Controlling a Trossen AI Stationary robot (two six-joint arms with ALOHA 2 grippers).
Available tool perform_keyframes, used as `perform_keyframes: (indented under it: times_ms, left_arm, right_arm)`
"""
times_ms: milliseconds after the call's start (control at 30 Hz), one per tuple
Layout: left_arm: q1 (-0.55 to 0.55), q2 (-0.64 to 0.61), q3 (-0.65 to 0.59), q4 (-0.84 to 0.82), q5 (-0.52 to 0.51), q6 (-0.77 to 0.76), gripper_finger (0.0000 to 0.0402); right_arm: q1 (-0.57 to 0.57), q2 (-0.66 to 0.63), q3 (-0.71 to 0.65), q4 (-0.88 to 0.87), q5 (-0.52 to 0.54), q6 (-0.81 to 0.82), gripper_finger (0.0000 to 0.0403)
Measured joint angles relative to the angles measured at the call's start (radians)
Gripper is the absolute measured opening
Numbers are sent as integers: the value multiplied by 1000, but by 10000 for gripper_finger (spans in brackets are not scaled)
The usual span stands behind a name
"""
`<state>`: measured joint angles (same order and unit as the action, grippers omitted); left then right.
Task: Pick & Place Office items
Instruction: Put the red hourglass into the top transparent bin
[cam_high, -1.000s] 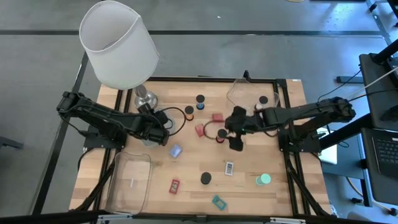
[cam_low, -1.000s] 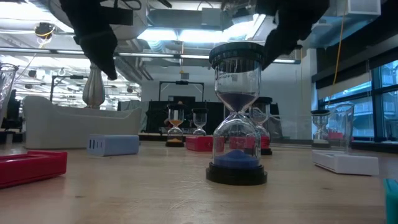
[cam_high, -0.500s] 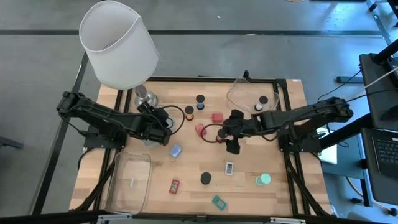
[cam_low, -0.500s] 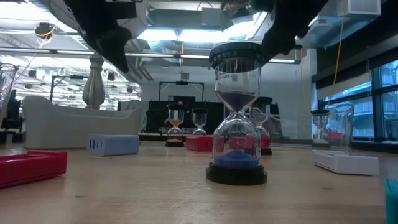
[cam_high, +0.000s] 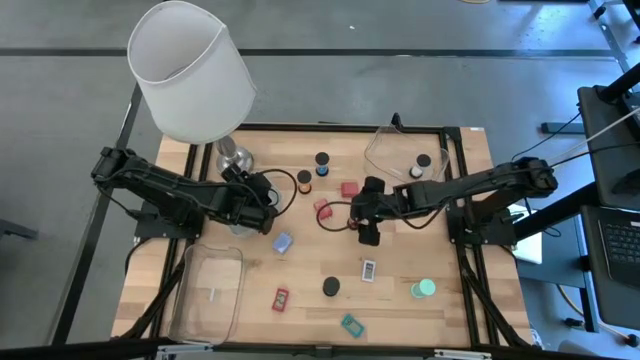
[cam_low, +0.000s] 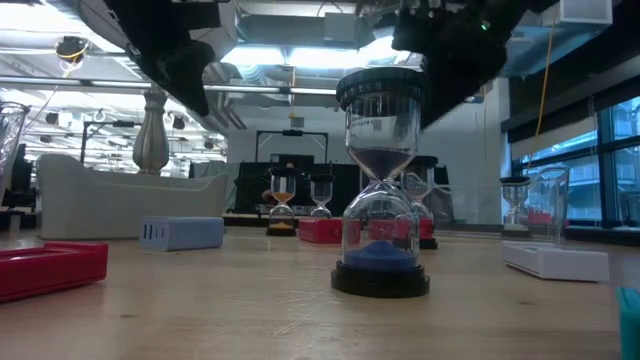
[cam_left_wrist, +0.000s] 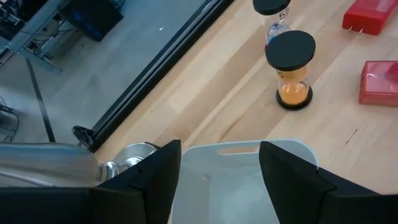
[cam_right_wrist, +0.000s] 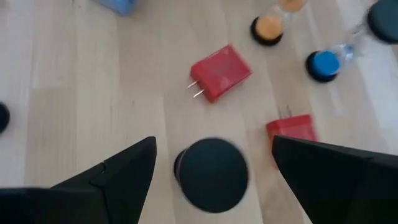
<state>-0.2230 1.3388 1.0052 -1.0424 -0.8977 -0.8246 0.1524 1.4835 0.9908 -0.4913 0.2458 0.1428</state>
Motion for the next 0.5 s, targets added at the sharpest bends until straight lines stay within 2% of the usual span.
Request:
perform_keyframes:
  times_ms: [233,500]
  left_arm:
    - [0,0,0,0,-6,0,214]
    - [0,0,0,0,-6,-1,214]
  right_arm:
    - [-19,1,-101,115,-49,2,323]
    - [-42,1,-155,198,-51,3,322]
